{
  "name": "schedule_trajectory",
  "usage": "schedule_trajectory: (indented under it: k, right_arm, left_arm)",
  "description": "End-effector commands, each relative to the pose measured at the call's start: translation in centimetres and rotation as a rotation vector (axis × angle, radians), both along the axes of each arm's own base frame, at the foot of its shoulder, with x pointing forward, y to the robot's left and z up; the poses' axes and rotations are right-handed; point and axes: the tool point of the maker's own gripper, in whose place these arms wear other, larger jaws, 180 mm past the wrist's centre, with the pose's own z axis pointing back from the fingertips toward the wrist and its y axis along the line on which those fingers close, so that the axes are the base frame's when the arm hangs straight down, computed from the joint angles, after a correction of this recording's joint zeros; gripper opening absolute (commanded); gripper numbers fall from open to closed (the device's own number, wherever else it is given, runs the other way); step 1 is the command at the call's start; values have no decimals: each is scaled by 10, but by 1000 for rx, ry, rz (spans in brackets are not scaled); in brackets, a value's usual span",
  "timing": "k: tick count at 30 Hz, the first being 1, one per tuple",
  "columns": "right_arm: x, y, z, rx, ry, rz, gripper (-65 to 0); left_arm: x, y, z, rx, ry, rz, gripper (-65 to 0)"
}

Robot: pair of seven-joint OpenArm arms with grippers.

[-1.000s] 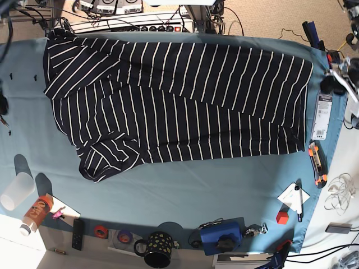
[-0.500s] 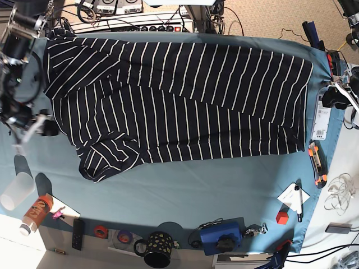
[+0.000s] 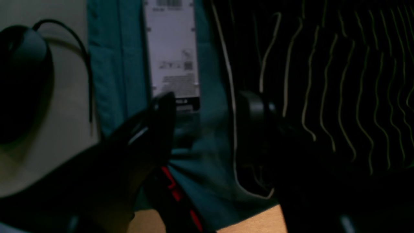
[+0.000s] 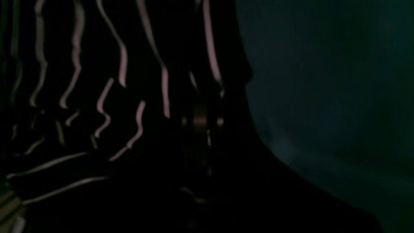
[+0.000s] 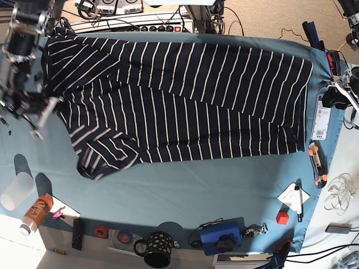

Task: Layout the t-shirt on the table in an organized manner, then fold the t-shirt properly
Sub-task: 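Lower the shirt edge flat and release with both grippers, then move the right gripper to the bunched shirt corner and grasp it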

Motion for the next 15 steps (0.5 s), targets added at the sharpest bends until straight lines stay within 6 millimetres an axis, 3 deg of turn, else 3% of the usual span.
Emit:
schedule_trajectory:
  k: [1, 10, 11, 14, 15]
  right_arm:
    - [7, -15, 22, -11, -69, -13, -650]
    - [0, -27, 48, 148, -213, -139, -650]
    - [1, -26, 49, 157, -219, -139, -610]
    - [6, -19, 58, 208, -257, -135, -398]
    - [10, -17, 63, 230, -279, -133, -381]
  left_arm:
    - [8, 5, 14, 16, -46, -4, -341]
    - [9, 5, 15, 15, -57, -2, -341]
    - [9, 5, 15, 15, -57, -2, -341]
    - [9, 5, 15, 15, -57, -2, -341]
    - [9, 5, 15, 16, -56, -2, -341]
